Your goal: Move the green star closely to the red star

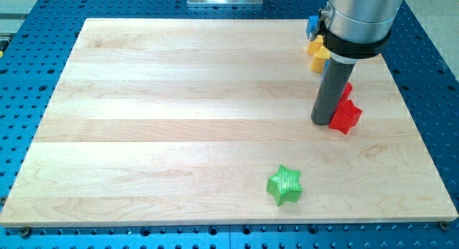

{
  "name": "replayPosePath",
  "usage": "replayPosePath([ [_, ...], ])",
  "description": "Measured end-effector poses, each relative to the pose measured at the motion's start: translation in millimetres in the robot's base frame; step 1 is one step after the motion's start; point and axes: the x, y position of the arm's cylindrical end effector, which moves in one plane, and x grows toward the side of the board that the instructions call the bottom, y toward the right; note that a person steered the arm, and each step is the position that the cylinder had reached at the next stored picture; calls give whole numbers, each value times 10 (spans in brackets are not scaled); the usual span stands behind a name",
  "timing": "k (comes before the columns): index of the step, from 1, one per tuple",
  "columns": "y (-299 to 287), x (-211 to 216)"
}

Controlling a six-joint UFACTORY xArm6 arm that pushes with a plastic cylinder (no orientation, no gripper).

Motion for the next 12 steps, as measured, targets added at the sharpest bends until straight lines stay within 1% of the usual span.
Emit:
replayPosePath([
  [1, -15, 0],
  [2, -524, 71],
  [3, -1558, 542],
  [4, -1625, 1334],
  [5, -1245, 1575],
  [7, 76, 1117],
  [8, -236, 1032],
  [9, -502, 1136],
  [10, -663, 809],
  [11, -777, 626],
  [12, -771, 476],
])
